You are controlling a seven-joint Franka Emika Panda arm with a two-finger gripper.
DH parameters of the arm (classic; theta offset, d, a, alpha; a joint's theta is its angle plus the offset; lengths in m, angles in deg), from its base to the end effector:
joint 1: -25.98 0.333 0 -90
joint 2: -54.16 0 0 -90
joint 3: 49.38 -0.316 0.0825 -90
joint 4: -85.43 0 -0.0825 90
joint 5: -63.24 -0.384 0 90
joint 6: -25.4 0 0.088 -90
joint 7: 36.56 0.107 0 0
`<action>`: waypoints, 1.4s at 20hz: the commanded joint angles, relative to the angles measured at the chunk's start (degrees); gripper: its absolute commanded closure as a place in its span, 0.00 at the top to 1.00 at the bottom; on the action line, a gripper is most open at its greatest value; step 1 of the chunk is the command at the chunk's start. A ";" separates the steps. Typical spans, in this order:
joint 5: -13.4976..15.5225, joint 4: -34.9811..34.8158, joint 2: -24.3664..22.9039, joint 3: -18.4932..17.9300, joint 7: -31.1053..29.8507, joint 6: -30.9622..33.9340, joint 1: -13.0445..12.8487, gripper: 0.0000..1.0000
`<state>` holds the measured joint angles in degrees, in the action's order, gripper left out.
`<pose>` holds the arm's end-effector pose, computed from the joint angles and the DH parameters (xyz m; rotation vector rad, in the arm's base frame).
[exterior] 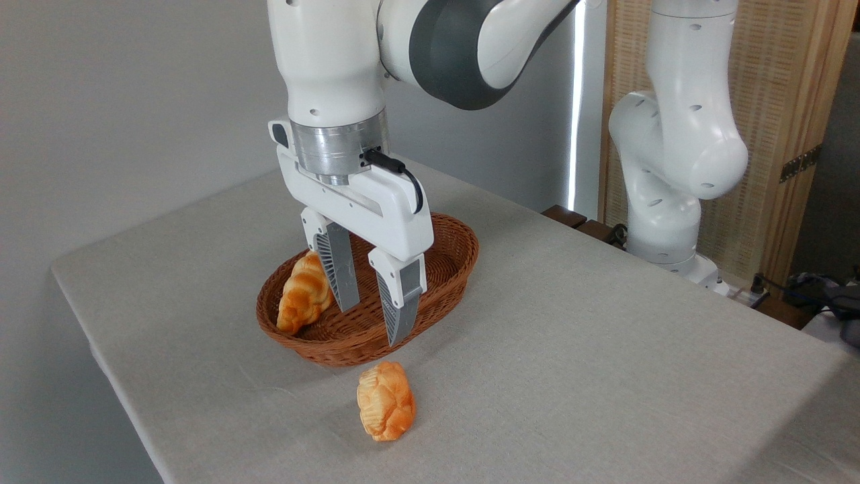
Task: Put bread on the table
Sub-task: 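Lower the open gripper into the wicker basket around the croissant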
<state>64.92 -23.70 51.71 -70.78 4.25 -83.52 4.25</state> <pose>0.5531 -0.0026 0.5160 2.9188 -1.0804 0.0761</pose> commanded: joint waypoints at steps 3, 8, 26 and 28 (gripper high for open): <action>-0.72 0.24 -0.10 -0.22 1.90 1.34 -0.42 1.00; -0.72 0.24 -0.19 -0.22 2.07 1.52 -0.42 1.00; 6.57 0.41 0.95 8.20 -18.38 -0.58 -1.30 1.00; 7.28 0.41 1.92 10.40 -24.44 -1.56 -1.30 1.00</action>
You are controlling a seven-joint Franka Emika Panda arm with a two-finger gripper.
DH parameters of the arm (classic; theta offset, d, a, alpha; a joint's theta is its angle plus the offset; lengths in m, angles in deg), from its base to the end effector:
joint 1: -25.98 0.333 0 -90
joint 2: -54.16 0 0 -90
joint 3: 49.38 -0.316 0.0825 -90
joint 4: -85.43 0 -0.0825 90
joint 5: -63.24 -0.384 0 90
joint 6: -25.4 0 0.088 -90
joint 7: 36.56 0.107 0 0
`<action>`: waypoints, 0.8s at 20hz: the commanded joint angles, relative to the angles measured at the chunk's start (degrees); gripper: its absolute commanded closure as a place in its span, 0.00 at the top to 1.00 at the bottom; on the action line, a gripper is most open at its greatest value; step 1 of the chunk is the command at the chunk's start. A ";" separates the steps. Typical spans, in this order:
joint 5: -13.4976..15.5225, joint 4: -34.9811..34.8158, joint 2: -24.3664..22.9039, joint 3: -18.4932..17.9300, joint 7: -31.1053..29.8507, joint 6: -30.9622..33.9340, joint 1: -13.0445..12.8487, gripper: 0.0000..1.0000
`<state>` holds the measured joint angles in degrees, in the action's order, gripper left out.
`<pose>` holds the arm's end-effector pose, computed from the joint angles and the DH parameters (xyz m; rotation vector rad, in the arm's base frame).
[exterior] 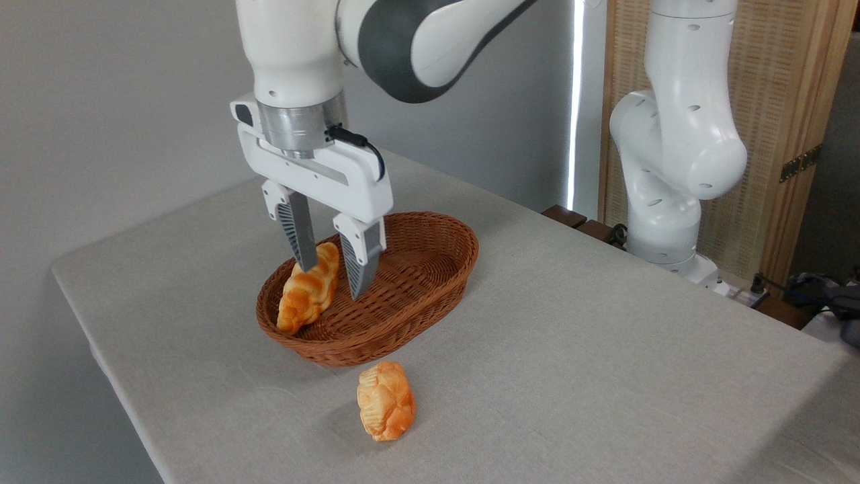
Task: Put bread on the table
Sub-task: 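Lower the open gripper into the wicker basket around the croissant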
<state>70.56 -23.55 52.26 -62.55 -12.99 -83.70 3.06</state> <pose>0.5460 -0.1018 0.5140 2.9068 -0.8072 0.0747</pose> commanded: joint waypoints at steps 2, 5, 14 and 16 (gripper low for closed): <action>1.30 0.26 2.95 4.98 -12.39 -2.50 -0.11 1.00; 1.21 0.26 5.15 7.36 -15.48 -4.35 -0.11 1.00; -0.80 0.08 5.68 7.29 -16.02 -4.89 0.50 0.98; -3.18 0.08 5.59 7.28 -14.79 -4.10 0.59 0.78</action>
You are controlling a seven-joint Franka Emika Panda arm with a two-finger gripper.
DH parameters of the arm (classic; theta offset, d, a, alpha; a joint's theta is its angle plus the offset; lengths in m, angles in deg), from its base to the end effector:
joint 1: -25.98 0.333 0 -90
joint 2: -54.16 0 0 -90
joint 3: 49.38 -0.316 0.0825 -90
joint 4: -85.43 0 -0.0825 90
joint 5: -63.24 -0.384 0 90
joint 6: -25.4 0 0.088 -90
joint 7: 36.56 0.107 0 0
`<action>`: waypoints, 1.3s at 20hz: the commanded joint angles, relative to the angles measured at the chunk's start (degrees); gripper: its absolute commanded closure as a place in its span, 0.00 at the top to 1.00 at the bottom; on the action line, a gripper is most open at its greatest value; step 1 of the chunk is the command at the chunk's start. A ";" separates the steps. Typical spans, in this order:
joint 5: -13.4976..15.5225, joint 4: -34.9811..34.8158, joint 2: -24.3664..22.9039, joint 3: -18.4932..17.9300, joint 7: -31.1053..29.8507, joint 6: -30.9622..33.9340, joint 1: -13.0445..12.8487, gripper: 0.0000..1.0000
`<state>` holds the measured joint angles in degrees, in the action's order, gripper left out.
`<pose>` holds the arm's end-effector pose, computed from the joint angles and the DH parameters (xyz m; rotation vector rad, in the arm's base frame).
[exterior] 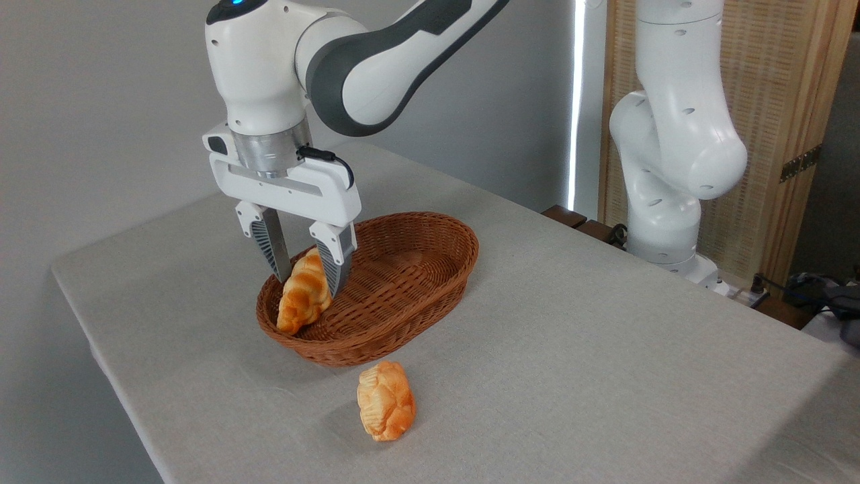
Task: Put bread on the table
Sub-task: 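Close the gripper on the croissant inside the basket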
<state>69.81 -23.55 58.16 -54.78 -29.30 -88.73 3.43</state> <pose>0.5521 -0.1788 0.4638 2.9867 -0.5752 0.0181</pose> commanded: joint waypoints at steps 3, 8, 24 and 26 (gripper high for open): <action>-2.44 0.08 -0.31 -0.58 2.14 1.02 0.22 0.36; -2.53 0.00 -0.22 -0.40 2.14 1.11 0.13 0.37; -2.70 0.00 -0.22 -0.05 2.32 0.93 0.13 0.09; -2.70 0.00 -0.22 -0.05 2.32 1.02 0.13 0.09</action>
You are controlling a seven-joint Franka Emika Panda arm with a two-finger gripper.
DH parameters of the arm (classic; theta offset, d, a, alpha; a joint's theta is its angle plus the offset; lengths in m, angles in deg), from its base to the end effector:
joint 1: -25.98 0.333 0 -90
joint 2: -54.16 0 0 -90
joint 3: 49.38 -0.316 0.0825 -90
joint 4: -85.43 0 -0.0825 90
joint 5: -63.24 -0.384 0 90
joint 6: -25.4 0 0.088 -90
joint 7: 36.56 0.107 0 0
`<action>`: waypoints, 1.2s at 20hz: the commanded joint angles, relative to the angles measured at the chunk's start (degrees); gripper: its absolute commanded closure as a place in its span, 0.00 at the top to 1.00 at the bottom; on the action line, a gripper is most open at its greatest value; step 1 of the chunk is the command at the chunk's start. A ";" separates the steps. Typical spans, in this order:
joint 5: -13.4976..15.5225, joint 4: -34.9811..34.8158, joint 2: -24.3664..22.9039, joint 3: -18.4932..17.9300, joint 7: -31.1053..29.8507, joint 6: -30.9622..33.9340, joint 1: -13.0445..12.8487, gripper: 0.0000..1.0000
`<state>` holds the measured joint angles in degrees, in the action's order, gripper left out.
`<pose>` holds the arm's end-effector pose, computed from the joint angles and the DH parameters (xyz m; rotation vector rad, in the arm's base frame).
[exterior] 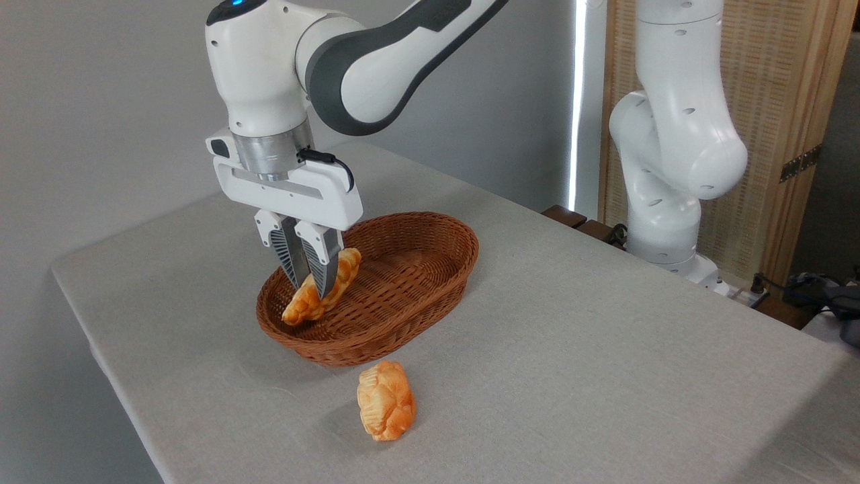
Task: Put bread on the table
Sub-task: 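Close the gripper on the croissant inside the basket, then lift the croissant out of the basket and carry it past the rim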
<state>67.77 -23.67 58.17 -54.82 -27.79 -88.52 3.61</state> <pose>0.5527 -0.1744 0.4622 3.0081 -0.6369 0.0151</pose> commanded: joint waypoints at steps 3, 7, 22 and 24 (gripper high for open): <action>-0.66 0.20 -0.32 -0.01 0.72 0.81 -0.14 0.09; -0.57 0.20 -0.41 -0.01 0.72 0.89 -0.14 0.08; 0.13 6.97 -6.20 -6.67 13.52 15.82 0.04 0.10; 0.13 6.97 -6.73 -10.01 20.11 18.55 0.13 0.11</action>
<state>67.75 -16.70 53.37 -60.30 -16.01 -74.03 3.93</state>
